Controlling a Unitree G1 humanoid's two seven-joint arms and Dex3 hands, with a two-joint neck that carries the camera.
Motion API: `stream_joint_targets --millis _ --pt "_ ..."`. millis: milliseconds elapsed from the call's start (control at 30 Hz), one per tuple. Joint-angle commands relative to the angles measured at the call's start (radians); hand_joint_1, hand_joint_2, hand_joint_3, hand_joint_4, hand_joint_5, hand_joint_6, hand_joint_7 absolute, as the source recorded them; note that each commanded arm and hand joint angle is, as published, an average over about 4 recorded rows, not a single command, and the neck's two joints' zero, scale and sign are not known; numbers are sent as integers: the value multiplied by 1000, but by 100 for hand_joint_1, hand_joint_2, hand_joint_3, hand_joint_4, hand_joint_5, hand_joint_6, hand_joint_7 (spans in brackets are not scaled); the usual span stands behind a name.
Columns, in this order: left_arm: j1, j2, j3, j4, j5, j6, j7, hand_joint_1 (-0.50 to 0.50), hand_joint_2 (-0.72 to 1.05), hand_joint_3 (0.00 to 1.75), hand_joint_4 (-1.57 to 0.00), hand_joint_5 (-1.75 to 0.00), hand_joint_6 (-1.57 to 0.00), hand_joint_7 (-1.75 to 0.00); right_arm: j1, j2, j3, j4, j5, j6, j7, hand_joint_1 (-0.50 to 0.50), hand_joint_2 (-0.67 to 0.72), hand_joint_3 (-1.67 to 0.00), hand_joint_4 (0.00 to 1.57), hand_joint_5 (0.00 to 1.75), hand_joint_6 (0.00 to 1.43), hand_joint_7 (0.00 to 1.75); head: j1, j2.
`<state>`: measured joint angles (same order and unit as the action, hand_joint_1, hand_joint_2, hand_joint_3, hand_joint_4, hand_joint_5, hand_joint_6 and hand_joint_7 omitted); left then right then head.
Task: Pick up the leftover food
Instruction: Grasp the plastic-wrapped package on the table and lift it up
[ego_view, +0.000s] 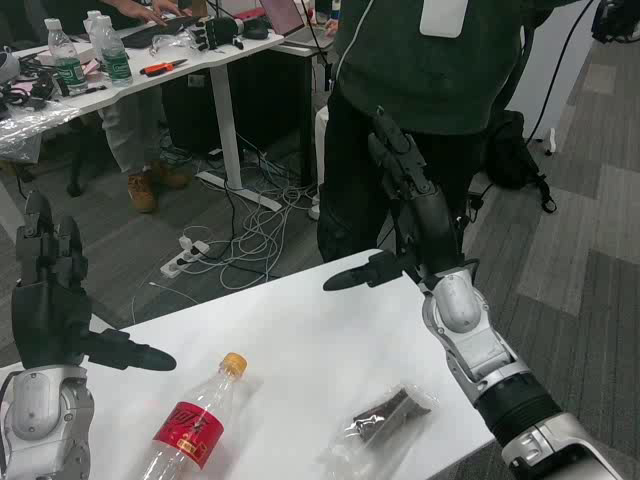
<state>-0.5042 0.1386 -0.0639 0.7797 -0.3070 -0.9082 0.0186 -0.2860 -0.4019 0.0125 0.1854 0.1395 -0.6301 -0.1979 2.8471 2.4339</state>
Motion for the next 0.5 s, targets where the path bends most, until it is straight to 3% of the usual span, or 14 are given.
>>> stream_joint_targets --millis 33,100,300,500 --pt "52 35 -165 -248 -168 -89 181 -50 -37 0 -15 0 0 0 -53 -37 93 -69 131 -174 -68 -38 34 0 0 0 0 0 51 -81" --pt "47 34 -166 -246 -167 -89 181 -50 -37 0 -15 0 0 0 -53 -38 93 -70 132 -175 -68 -38 34 0 0 0 0 0 29 -49" --pt "32 33 -169 -244 -163 -76 181 -50 -37 0 -15 0 0 0 -56 -43 96 -69 137 -175 -68 -38 34 0 0 0 0 0 42 -29" --pt "29 36 -169 -248 -162 -67 179 -50 -37 0 -15 0 0 0 -59 -38 102 -68 137 -175 -69 -38 34 0 0 0 0 0 34 -36"
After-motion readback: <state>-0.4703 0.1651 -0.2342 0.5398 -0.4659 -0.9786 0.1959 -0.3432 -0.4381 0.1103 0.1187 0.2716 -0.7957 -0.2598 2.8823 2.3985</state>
